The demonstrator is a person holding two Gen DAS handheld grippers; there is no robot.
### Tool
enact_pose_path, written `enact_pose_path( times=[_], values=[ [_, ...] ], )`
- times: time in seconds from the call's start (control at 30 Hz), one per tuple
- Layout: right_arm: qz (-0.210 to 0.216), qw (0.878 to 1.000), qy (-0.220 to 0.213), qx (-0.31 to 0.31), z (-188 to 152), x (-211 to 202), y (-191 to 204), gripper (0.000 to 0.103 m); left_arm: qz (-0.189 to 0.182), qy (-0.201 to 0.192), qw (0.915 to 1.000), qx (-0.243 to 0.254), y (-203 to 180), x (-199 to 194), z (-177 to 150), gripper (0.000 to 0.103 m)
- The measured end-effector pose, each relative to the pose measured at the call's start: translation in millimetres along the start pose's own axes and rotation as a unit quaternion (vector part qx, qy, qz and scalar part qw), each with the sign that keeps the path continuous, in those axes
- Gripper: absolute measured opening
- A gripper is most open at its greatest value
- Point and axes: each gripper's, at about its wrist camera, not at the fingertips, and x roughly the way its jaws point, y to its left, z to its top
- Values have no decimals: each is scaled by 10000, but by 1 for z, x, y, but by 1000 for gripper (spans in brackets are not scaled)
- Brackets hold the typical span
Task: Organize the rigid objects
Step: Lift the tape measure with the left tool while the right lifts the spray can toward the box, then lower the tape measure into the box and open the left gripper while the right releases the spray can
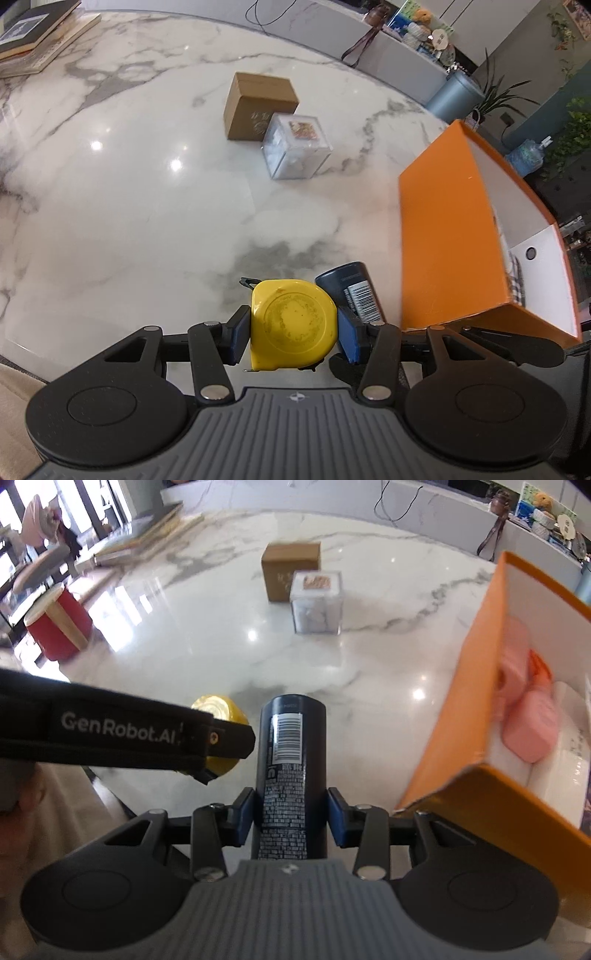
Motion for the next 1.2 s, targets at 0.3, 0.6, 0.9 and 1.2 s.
enact_pose_path(
  times=[0.3,0.6,0.9,1.2],
  values=[
    [171,9983,-510,219,1,-46,-5,41,-85,-302,9994,-132,-2,-30,6,56],
    [108,9920,-1205,365,6,-105,-20,41,-266,-533,9981,130,-32,-54,18,56],
    [-291,9833,-1629,757,8,-143,-69,41,-710,-673,9924,743,-98,-57,38,56],
    [-699,9777,-1640,1113,1,-156,-123,42,-1027,-552,9857,1217,-155,-34,51,56]
  ],
)
